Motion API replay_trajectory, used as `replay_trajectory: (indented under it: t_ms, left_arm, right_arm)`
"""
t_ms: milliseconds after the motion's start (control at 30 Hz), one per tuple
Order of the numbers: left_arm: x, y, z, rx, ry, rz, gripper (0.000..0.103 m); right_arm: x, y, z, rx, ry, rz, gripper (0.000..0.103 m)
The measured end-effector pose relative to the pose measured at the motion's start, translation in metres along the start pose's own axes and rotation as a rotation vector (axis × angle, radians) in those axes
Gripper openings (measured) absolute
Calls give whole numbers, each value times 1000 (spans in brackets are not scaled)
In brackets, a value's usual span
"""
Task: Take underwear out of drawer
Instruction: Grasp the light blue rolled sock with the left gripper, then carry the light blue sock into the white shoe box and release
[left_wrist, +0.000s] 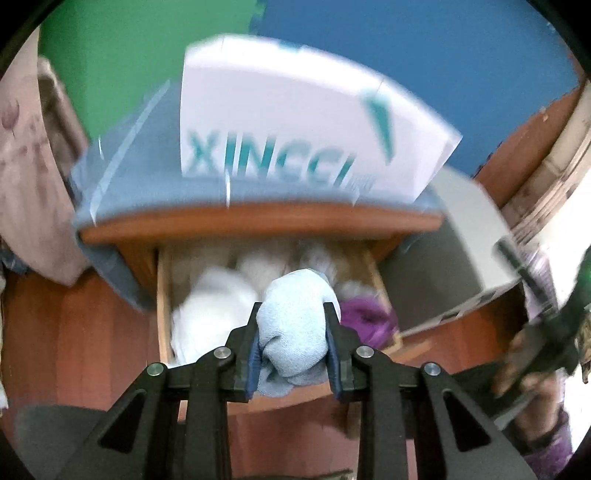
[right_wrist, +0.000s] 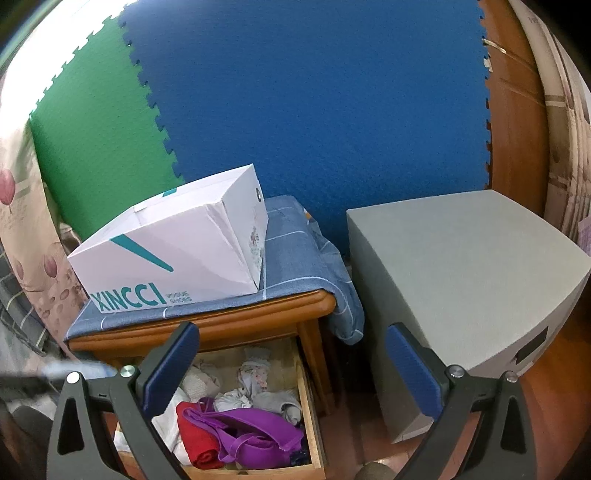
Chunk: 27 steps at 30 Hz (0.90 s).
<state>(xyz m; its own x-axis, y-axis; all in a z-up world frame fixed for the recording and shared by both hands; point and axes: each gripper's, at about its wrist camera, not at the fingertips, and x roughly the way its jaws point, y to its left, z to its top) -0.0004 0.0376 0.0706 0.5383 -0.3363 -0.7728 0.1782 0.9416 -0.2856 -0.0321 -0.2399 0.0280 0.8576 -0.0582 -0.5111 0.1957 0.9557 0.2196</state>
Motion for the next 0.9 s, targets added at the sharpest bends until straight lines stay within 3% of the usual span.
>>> replay_trajectory:
  t_ms: [200,433,633,900]
  left_arm:
    - [-64,-18,51,23,-162,-37,26]
    - [-90,-40,131,67,-290,-7,26]
    - [-39,-41,192,81,-244,90,26]
    - [37,-25,234,60,-144,210,27]
  right_arm:
    - [1,2,-1,1,8,2,103]
    - [-1,3,0,2,3,10,103]
    - [-1,2,0,5,11,13,103]
    - [3,0,1,14,27,22,103]
